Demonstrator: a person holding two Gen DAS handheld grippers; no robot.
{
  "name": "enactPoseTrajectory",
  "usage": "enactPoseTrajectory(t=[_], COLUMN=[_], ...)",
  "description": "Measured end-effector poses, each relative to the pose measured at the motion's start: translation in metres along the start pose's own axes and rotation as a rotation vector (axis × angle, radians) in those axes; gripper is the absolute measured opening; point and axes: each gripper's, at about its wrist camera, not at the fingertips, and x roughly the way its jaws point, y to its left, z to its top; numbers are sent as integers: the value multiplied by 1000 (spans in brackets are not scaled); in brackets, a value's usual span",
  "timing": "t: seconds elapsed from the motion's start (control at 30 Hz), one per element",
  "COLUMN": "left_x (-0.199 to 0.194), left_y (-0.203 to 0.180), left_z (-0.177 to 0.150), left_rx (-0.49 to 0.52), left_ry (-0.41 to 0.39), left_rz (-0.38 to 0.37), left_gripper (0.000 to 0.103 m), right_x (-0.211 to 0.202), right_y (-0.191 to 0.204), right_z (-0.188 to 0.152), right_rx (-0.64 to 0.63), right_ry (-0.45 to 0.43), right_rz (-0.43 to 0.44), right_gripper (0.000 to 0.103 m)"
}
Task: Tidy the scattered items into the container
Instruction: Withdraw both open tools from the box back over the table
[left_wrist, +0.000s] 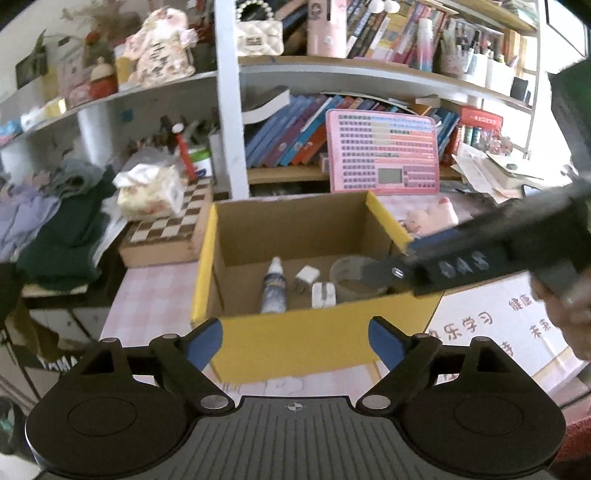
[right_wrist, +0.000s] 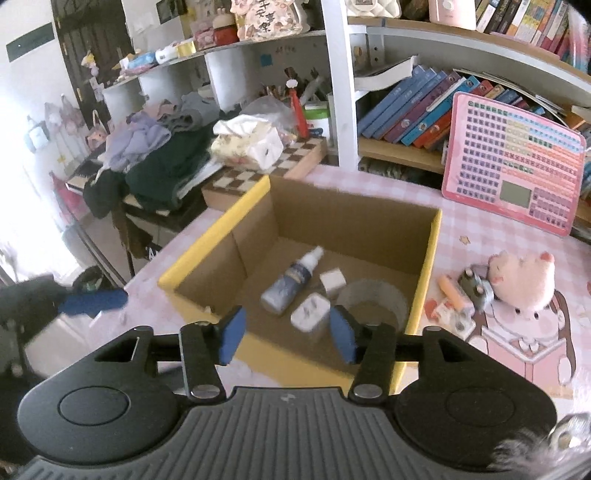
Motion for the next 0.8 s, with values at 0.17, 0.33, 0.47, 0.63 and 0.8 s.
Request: enactPoseTrajectory(t=[0.17, 0.33, 0.47, 0.63, 0.8], left_x=[-3, -2, 1, 8, 13], left_y=[7, 7, -2, -15, -28], left_z=[-18, -37, -49, -56, -62], left_rx=[-32, -50, -44, -22, -1], left_ry=[40, 91, 137, 191, 216], left_rz=[3, -21, -41, -83, -119], left_gripper=[89, 89, 91, 94, 94], right_x=[-9, -17, -18, -20, -28], right_y=[5, 11, 12, 7, 2], right_z=[-36, -68, -92, -110, -121], right_rx=[14, 6, 30, 86, 113], right_ry=[7, 0, 26, 80, 99], right_rz=[-45, -145, -227, -264, -310], right_gripper=[61, 79, 85, 89, 90])
